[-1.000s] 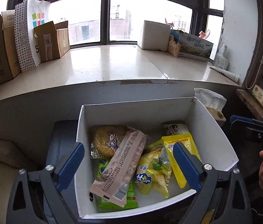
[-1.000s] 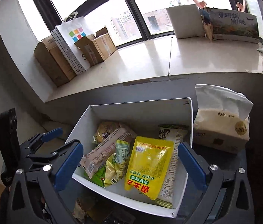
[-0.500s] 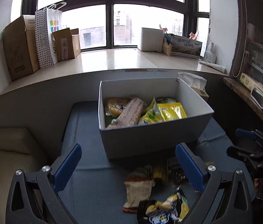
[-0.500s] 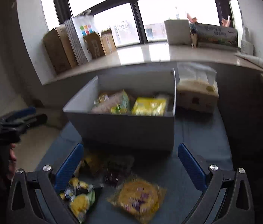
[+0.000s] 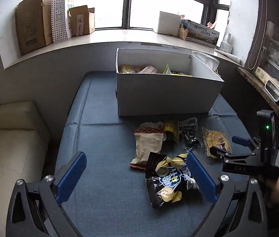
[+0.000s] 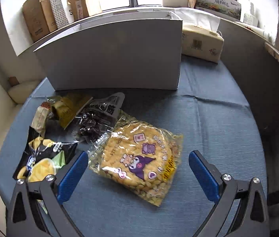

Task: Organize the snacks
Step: 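Grasp the cartoon-printed cracker bag with the right tool while the left tool grasps the black chip bag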

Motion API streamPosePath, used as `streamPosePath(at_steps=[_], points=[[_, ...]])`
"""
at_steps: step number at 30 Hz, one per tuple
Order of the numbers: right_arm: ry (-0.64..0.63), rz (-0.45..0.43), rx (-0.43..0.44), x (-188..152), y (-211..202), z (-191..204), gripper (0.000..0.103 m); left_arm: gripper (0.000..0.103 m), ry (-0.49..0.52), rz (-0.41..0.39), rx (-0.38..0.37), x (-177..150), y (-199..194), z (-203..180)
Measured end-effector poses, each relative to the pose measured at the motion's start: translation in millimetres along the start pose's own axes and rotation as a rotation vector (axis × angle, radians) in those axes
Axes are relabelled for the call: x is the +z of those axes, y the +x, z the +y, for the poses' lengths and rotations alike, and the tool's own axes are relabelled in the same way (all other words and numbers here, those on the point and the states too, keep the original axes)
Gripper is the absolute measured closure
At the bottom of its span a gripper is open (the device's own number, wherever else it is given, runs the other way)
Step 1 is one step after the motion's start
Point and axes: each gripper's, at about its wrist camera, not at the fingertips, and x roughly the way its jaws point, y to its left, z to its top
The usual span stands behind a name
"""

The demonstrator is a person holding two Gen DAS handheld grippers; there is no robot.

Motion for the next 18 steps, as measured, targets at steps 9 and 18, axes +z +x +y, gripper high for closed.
streamPosePath(at_steps=[9, 18], points=[[-0.010, 0.062, -0.128, 6.4, 24.3, 18.5, 0.000, 0.000, -0.007, 0.002, -0.011, -1.1, 2.7, 0.9], [0.049, 0.017, -0.061, 0.6, 4.7, -2.7, 0.049, 0.000, -0.003, 0.039, -0.009, -9.3, 16.3, -1.3]])
